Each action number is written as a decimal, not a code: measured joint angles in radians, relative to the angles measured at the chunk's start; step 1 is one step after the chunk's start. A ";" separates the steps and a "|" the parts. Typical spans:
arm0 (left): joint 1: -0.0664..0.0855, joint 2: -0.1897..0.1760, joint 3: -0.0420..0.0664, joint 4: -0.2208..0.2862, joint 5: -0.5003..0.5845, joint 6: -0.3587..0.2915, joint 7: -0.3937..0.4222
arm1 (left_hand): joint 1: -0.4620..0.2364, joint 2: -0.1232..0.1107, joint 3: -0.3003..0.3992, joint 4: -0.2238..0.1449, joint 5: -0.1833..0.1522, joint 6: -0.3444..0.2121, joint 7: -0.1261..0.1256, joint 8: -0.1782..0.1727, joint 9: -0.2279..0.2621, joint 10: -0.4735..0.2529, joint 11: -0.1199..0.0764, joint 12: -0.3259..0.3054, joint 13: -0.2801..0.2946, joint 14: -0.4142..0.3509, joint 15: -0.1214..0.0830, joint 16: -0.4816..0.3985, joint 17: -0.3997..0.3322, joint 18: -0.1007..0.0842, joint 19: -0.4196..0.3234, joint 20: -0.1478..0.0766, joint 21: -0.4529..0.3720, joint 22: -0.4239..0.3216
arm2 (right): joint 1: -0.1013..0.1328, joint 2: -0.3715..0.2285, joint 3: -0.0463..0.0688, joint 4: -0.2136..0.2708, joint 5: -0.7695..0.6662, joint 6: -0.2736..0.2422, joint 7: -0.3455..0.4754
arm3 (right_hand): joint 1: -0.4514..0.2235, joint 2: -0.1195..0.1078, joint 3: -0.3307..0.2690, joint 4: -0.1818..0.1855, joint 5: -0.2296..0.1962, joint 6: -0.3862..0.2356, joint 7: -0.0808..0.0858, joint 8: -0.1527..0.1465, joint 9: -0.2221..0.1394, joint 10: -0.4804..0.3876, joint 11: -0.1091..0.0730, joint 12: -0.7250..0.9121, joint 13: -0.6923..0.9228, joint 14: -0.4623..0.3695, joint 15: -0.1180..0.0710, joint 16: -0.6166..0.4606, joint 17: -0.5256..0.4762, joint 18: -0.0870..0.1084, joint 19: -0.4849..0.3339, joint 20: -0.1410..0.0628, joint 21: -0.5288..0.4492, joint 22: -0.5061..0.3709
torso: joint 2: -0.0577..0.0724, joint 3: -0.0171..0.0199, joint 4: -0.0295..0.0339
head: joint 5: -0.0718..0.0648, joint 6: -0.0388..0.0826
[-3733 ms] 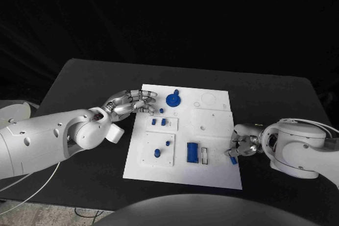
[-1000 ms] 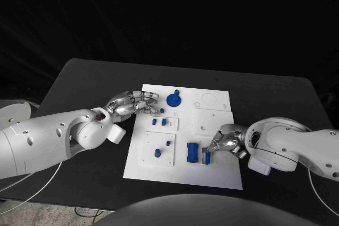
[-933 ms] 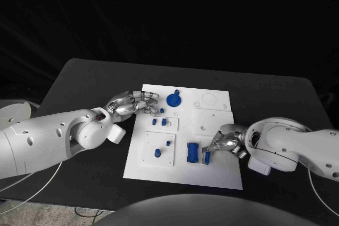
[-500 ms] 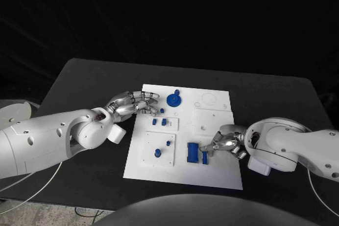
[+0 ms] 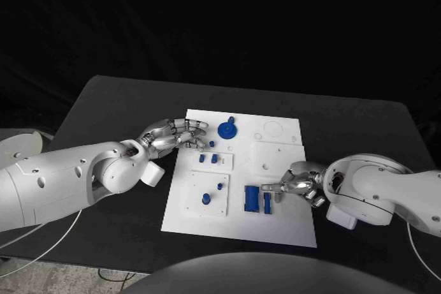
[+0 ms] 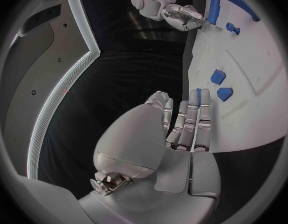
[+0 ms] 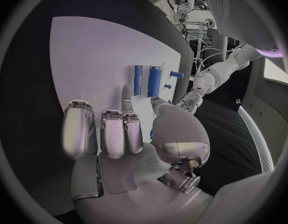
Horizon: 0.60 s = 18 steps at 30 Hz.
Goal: Assemble the parts on the task board
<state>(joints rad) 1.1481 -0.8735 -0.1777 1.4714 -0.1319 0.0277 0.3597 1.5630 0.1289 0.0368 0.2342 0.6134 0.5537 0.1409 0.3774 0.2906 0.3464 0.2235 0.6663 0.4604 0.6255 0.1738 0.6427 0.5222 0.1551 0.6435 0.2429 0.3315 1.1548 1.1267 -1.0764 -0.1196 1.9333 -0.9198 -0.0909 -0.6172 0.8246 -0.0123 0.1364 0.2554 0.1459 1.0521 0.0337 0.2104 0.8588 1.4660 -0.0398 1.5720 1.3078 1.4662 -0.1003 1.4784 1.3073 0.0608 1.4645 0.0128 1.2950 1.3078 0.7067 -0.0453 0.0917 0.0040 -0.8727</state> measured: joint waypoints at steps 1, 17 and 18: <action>0.000 -0.001 0.000 0.002 0.000 0.000 0.000 | 0.000 0.000 0.001 0.001 0.000 0.000 0.000 0.000 -0.001 0.000 0.000 0.000 -0.001 0.000 0.000 0.000 0.000 0.000 0.000 0.000 0.000 0.000 | 0.005 -0.006 0.000 0.003 0.002 -0.004 0.004 | -0.014 0.001 -0.013 0.016 0.019 0.006 -0.002 0.006 0.002 0.000 0.000 0.000 0.000 0.000 0.000 0.000 0.000 0.000 0.000 0.000 0.000 0.000 | 0.000 0.0003 0.0002 | 0.000 0.000; 0.018 -0.065 0.009 0.083 -0.006 -0.102 0.061 | -0.138 -0.067 -0.080 0.056 -0.085 0.081 -0.001 0.013 -0.016 0.114 -0.002 0.047 -0.015 0.017 -0.002 0.038 0.007 0.000 0.057 0.007 0.021 0.036 | 0.128 -0.068 0.003 -0.002 0.364 -0.262 0.370 | -0.205 0.120 -0.297 0.037 -0.082 0.008 -0.007 0.122 0.091 -0.043 0.000 -0.194 0.000 -0.088 0.012 -0.299 -0.415 0.078 -0.214 0.009 -0.454 -0.007 | -0.019 0.0105 -0.0117 | 0.015 0.000; 0.020 -0.069 0.009 0.086 -0.011 -0.117 0.072 | -0.148 -0.064 -0.090 0.057 -0.103 0.092 -0.005 0.013 -0.018 0.124 -0.004 0.048 -0.016 0.017 -0.002 0.040 0.007 0.000 0.057 0.007 0.021 0.036 | 0.129 -0.059 0.003 -0.019 0.430 -0.287 0.436 | -0.178 0.123 -0.312 0.040 -0.078 -0.012 0.005 0.122 0.088 -0.135 0.016 -0.352 -0.023 -0.162 0.028 -0.430 -0.575 0.095 -0.303 0.023 -0.613 -0.046 | -0.023 0.0112 -0.0139 | 0.017 0.000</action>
<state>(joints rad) 1.1686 -0.9421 -0.1682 1.5572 -0.1426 -0.0896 0.4314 1.4148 0.0645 -0.0529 0.2911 0.5104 0.6457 0.1361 0.3907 0.2726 0.4699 0.2190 0.7148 0.4441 0.6424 0.1716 0.6828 0.5293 0.1550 0.7010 0.2500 0.3529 1.1905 1.2554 -1.1356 -0.1171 1.9145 -0.4895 -0.3778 -0.1808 0.6467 0.1108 -0.1755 0.2957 0.0679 1.0403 0.0386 0.3326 0.9467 1.3313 -0.0234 1.2200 1.2851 1.3045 -0.0721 1.0482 0.7328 0.1562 1.1619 0.0353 0.6823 1.2616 0.6842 -0.0340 0.0778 0.0207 -0.8727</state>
